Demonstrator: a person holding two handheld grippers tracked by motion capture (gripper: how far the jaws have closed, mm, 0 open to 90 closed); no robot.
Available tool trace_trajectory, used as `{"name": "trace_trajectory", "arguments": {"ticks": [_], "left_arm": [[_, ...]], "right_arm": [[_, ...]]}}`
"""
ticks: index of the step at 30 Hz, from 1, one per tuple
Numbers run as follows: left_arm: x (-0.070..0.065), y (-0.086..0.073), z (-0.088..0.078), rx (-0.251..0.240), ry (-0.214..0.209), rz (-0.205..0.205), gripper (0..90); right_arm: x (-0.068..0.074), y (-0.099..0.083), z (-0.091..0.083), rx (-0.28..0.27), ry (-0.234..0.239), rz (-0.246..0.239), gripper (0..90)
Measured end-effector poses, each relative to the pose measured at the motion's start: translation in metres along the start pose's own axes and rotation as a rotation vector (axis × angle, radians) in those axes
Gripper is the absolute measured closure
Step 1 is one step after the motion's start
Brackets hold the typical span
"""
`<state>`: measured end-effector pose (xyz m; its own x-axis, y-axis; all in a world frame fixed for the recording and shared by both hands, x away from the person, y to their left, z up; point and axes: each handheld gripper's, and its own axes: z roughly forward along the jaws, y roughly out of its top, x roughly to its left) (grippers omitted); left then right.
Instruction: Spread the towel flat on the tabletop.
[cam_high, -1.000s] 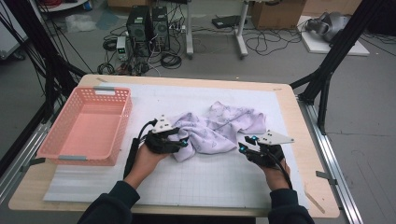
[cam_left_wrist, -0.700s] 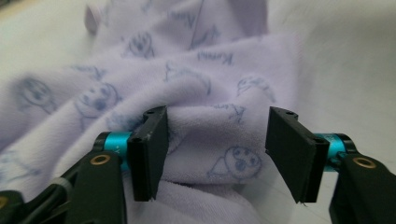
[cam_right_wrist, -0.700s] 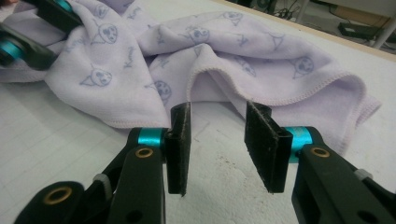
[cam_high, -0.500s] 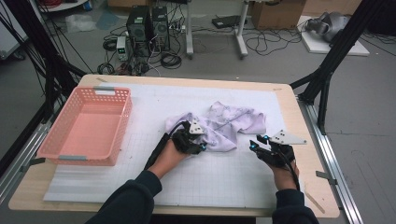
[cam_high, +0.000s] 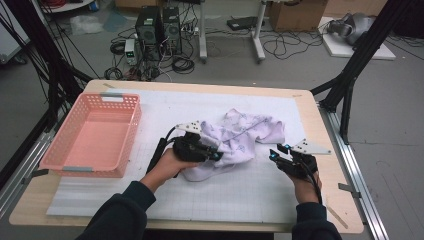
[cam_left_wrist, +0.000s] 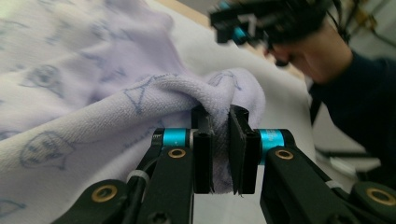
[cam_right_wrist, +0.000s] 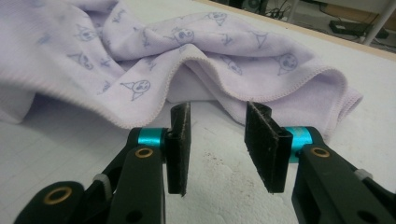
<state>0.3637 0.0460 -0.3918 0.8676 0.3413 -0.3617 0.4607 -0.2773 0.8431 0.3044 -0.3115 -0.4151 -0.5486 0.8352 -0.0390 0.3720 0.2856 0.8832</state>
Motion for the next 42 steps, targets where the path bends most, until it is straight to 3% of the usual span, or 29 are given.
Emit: {"name": "trace_trajectory", "arguments": {"ticks": [3, 6, 9, 11, 13, 18, 21, 24, 28, 32, 38, 42], "left_arm": [[0.015, 0.005, 0.002, -0.037, 0.156, -0.050, 80.7], [0.029, 0.007, 0.009, -0.032, 0.286, -0.067, 80.7], [0.041, 0.005, 0.017, 0.005, 0.422, -0.084, 79.7], [0.046, 0.003, 0.022, 0.013, 0.474, -0.112, 75.8], [0.048, 0.002, 0.024, 0.011, 0.507, -0.140, 61.8], [0.043, 0.006, 0.011, -0.019, 0.520, -0.098, 42.1], [0.036, 0.006, -0.006, -0.052, 0.530, -0.028, 39.7], [0.030, -0.002, -0.024, -0.093, 0.515, 0.017, 39.5], [0.027, -0.022, -0.044, -0.138, 0.492, 0.044, 30.0], [0.024, -0.039, -0.058, -0.135, 0.506, 0.045, 25.5], [0.027, -0.061, -0.069, -0.110, 0.528, 0.010, 24.2], [0.025, -0.070, -0.072, -0.116, 0.531, 0.010, 27.7]], "right_arm": [[0.002, 0.000, 0.002, 0.000, 0.002, -0.006, 60.5], [0.002, 0.000, 0.004, 0.010, 0.005, -0.001, 60.2], [0.002, -0.002, 0.006, 0.020, 0.007, -0.006, 60.1], [0.003, -0.002, 0.007, 0.025, 0.007, -0.007, 60.0], [0.003, -0.002, 0.007, 0.027, 0.009, -0.013, 60.0], [0.007, 0.000, 0.007, 0.010, 0.026, -0.012, 60.0], [0.012, 0.003, 0.009, 0.007, 0.045, -0.017, 59.9], [0.020, 0.009, 0.012, -0.007, 0.070, -0.036, 59.6], [0.032, 0.021, 0.023, -0.005, 0.107, -0.069, 58.6], [0.045, 0.034, 0.041, 0.001, 0.139, -0.082, 58.0], [0.062, 0.054, 0.074, 0.027, 0.180, -0.104, 58.7], [0.069, 0.062, 0.099, 0.081, 0.164, -0.104, 60.9]]}}
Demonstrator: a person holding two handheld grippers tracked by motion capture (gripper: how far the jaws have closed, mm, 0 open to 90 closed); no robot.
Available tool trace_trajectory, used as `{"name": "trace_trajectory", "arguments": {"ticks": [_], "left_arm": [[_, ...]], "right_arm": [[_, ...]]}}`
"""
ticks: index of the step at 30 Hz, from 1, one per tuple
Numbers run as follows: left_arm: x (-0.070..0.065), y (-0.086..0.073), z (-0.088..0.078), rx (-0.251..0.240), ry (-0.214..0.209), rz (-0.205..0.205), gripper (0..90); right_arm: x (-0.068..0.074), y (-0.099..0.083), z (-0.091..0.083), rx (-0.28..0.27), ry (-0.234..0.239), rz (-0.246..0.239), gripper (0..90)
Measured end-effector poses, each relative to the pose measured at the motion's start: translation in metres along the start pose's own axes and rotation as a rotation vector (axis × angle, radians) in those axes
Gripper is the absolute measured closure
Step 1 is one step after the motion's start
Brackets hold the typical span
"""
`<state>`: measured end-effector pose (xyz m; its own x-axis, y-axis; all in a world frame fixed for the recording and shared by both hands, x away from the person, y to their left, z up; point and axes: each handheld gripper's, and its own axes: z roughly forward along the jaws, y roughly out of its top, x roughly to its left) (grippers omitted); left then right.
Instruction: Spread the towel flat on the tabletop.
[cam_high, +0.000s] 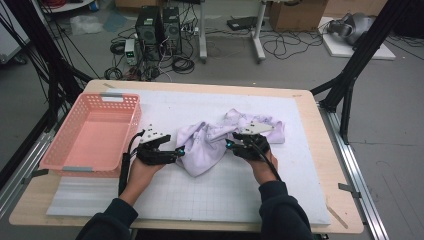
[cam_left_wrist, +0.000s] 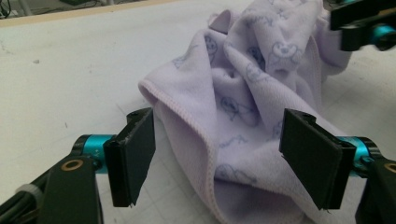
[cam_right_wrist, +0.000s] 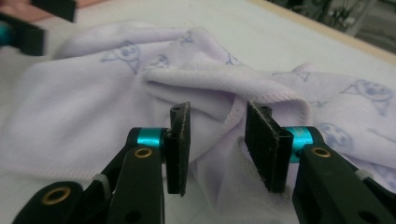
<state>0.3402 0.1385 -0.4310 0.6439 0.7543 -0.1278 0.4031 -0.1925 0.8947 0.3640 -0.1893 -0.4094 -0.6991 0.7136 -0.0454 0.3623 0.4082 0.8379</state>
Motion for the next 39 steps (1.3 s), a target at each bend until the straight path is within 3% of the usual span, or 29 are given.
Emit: {"name": "trace_trajectory", "arguments": {"ticks": [3, 5, 8, 11, 15, 22, 30, 32, 34, 36, 39], "left_arm": [[0.000, 0.000, -0.001, 0.012, -0.010, -0.003, 28.1], [-0.001, 0.000, -0.002, 0.008, -0.011, 0.001, 29.3], [0.000, -0.007, -0.002, -0.002, -0.010, -0.006, 31.1], [0.001, -0.010, -0.001, 0.012, -0.008, -0.018, 31.3], [-0.001, -0.009, -0.002, 0.000, -0.011, -0.015, 32.2], [-0.008, -0.013, -0.003, 0.015, -0.026, -0.022, 32.9], [-0.021, -0.023, -0.007, 0.057, -0.037, -0.031, 33.4], [-0.025, -0.026, -0.009, 0.065, -0.034, -0.025, 33.4], [-0.028, -0.028, -0.011, 0.072, -0.033, -0.024, 33.3], [-0.029, -0.029, -0.013, 0.083, -0.036, -0.027, 33.2], [-0.032, -0.030, -0.012, 0.103, -0.058, -0.028, 32.9]], "right_arm": [[-0.001, 0.002, 0.018, 0.059, -0.058, 0.008, 66.4], [-0.002, 0.002, 0.023, 0.093, -0.075, 0.011, 83.8], [-0.003, 0.000, 0.015, 0.095, -0.060, 0.009, 87.0], [-0.006, -0.005, -0.002, 0.089, -0.065, -0.004, 86.9], [-0.013, -0.019, -0.034, 0.084, -0.086, 0.018, 86.9], [-0.023, -0.061, -0.087, 0.090, -0.158, 0.108, 86.6], [-0.019, -0.095, -0.121, 0.170, -0.248, 0.150, 86.5], [-0.017, -0.103, -0.125, 0.212, -0.270, 0.161, 86.5], [-0.015, -0.109, -0.128, 0.241, -0.270, 0.172, 85.4], [-0.015, -0.112, -0.132, 0.229, -0.259, 0.186, 77.9], [-0.015, -0.106, -0.141, 0.143, -0.265, 0.188, 65.7]]}}
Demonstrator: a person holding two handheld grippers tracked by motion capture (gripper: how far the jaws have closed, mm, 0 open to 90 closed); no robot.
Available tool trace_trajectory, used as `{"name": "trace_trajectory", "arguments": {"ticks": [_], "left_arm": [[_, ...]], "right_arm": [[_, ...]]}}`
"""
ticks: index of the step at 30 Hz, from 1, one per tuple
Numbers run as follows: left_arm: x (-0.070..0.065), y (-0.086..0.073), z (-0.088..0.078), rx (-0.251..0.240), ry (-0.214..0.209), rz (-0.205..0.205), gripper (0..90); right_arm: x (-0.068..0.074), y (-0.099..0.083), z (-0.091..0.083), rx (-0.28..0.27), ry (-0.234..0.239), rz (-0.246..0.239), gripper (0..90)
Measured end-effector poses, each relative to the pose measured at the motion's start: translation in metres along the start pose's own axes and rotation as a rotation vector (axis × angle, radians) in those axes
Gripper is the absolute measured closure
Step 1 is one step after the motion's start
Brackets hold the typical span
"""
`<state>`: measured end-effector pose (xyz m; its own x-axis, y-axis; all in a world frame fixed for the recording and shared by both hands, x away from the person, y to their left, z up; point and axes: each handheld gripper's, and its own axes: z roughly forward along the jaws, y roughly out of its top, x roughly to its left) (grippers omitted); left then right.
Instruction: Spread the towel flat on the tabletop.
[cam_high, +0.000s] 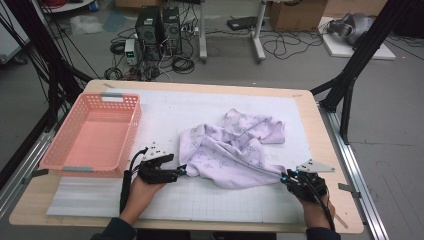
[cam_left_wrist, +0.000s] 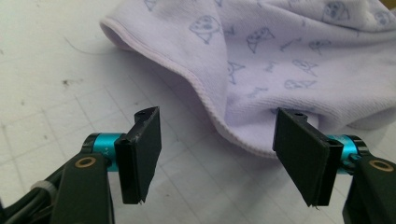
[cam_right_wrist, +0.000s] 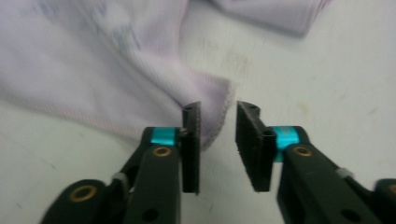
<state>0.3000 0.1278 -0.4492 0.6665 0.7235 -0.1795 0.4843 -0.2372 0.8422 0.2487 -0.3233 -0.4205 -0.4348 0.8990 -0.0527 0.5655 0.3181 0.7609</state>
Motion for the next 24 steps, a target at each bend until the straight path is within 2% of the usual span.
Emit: {"name": "trace_trajectory", "arguments": {"ticks": [3, 5, 7, 8, 10, 12, 14, 15, 16, 18, 20, 24], "left_arm": [[-0.002, 0.001, 0.004, 0.021, -0.025, 0.000, 33.0], [-0.003, 0.003, 0.008, 0.041, -0.036, 0.005, 32.6], [-0.006, 0.005, 0.014, 0.061, -0.038, 0.007, 32.6], [-0.009, 0.006, 0.017, 0.077, -0.037, 0.017, 32.7], [-0.012, 0.008, 0.022, 0.109, -0.032, 0.058, 33.1], [-0.017, 0.011, 0.027, 0.117, -0.005, 0.105, 41.3], [-0.021, 0.013, 0.030, 0.123, 0.018, 0.160, 59.6], [-0.020, 0.014, 0.030, 0.119, 0.000, 0.184, 76.4], [-0.019, 0.015, 0.030, 0.121, 0.016, 0.191, 84.2], [-0.012, 0.016, 0.024, 0.097, 0.053, 0.175, 85.1], [0.000, 0.017, 0.012, 0.056, 0.064, 0.129, 85.1], [0.025, 0.021, -0.011, -0.013, 0.060, 0.044, 83.9]], "right_arm": [[-0.001, 0.008, -0.009, -0.092, -0.018, 0.008, 60.4], [-0.002, 0.014, -0.010, -0.118, -0.010, 0.019, 59.4], [-0.003, 0.020, -0.002, -0.115, 0.014, -0.001, 58.8], [-0.002, 0.024, 0.005, -0.103, 0.022, -0.029, 58.4], [0.000, 0.029, 0.023, -0.072, 0.051, -0.054, 58.0], [0.003, 0.034, 0.041, -0.051, 0.080, -0.058, 57.9], [0.008, 0.039, 0.057, -0.033, 0.097, -0.069, 57.9], [0.011, 0.041, 0.064, -0.023, 0.099, -0.079, 58.1], [0.014, 0.043, 0.068, -0.017, 0.105, -0.085, 58.1], [0.020, 0.045, 0.073, -0.011, 0.104, -0.102, 58.2], [0.020, 0.046, 0.073, -0.015, 0.104, -0.106, 58.0], [0.012, 0.048, 0.066, -0.081, 0.108, -0.051, 58.0]]}}
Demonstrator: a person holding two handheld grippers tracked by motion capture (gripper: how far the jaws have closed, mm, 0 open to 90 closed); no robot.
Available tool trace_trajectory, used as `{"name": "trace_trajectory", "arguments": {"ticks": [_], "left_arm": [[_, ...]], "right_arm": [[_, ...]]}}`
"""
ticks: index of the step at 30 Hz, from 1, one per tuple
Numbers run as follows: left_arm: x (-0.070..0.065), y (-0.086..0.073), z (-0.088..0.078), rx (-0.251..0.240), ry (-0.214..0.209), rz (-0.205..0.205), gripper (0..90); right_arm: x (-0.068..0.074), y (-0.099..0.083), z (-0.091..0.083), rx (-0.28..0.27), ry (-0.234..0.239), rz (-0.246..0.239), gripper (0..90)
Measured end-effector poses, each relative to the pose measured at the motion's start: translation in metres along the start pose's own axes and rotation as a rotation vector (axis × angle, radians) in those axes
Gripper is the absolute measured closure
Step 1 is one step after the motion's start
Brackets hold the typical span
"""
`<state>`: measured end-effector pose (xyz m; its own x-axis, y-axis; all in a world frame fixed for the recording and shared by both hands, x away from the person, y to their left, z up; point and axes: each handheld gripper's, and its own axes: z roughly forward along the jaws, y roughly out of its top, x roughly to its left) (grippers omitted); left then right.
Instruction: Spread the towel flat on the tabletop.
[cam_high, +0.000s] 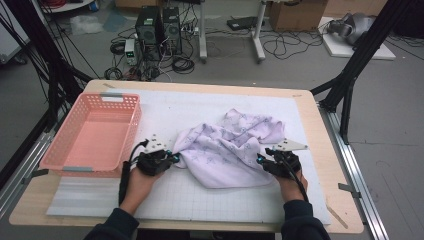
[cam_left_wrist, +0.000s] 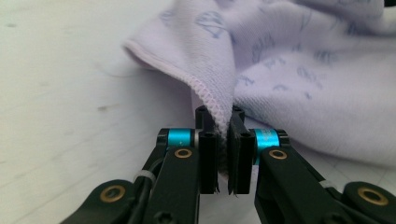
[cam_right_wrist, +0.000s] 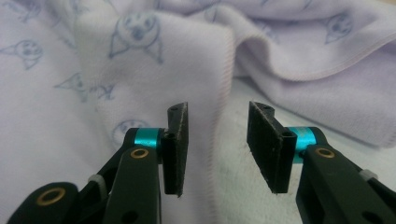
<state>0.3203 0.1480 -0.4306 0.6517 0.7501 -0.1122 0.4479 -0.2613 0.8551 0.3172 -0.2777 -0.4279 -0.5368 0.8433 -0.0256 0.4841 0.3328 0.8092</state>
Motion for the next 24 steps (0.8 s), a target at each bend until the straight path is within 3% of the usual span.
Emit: {"name": "trace_trajectory", "arguments": {"ticks": [2, 4, 6, 8, 10, 12, 14, 17, 20, 24], "left_arm": [[0.007, 0.001, -0.004, -0.017, 0.009, -0.020, 83.5], [0.011, 0.002, -0.004, -0.030, 0.014, -0.030, 83.4], [0.013, 0.003, -0.003, -0.033, 0.019, -0.032, 83.5], [0.015, 0.004, 0.000, -0.039, 0.018, -0.038, 83.5], [0.017, 0.005, 0.002, -0.046, 0.011, -0.053, 83.6], [0.017, 0.008, 0.007, -0.056, 0.016, -0.059, 84.0], [0.015, 0.012, 0.015, -0.047, 0.006, -0.063, 84.5], [0.007, 0.020, 0.034, -0.013, 0.011, -0.029, 84.8], [0.003, 0.031, 0.054, 0.005, 0.037, -0.027, 85.0], [0.002, 0.042, 0.079, 0.032, 0.074, -0.050, 84.7]], "right_arm": [[-0.002, 0.001, 0.002, -0.004, 0.016, 0.010, 57.8], [0.000, 0.002, 0.010, 0.011, 0.060, 0.018, 56.6], [0.005, 0.002, 0.020, 0.046, 0.062, -0.018, 56.7], [0.009, 0.001, 0.029, 0.095, 0.036, -0.062, 66.9], [0.006, 0.000, 0.031, 0.100, 0.062, -0.064, 81.7], [0.001, 0.000, 0.029, 0.108, -0.019, -0.118, 83.9], [-0.011, -0.002, 0.026, 0.109, -0.083, -0.089, 84.9], [-0.026, -0.006, 0.020, 0.089, -0.183, -0.063, 84.9], [-0.032, -0.006, 0.018, 0.076, -0.247, -0.053, 84.9], [-0.038, -0.010, 0.019, 0.115, -0.294, -0.037, 84.3]]}}
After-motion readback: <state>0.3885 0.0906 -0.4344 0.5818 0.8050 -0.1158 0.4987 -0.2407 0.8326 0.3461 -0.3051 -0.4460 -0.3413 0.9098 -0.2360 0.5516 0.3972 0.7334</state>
